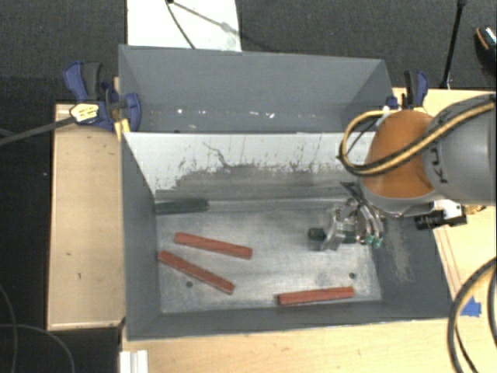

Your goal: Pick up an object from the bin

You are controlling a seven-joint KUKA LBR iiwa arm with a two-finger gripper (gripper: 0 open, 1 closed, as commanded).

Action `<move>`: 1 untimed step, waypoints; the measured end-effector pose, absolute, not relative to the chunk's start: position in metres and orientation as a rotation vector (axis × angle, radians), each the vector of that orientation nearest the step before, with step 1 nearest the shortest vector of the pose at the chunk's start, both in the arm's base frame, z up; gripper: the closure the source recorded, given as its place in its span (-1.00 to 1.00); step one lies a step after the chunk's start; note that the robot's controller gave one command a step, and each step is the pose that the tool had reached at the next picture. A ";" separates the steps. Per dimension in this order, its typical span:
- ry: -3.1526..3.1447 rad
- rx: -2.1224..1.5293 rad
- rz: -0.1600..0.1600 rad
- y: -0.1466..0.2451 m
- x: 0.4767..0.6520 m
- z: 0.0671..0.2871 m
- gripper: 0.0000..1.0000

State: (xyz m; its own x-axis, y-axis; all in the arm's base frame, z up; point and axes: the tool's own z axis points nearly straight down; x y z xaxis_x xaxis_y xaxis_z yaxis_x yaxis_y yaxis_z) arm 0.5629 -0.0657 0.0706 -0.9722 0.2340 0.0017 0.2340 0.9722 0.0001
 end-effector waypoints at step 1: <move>-3.135 -0.341 -0.002 -0.059 0.570 0.204 1.00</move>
Offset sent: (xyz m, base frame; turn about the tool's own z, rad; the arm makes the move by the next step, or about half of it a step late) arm 0.0047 0.0064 0.1279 -0.0120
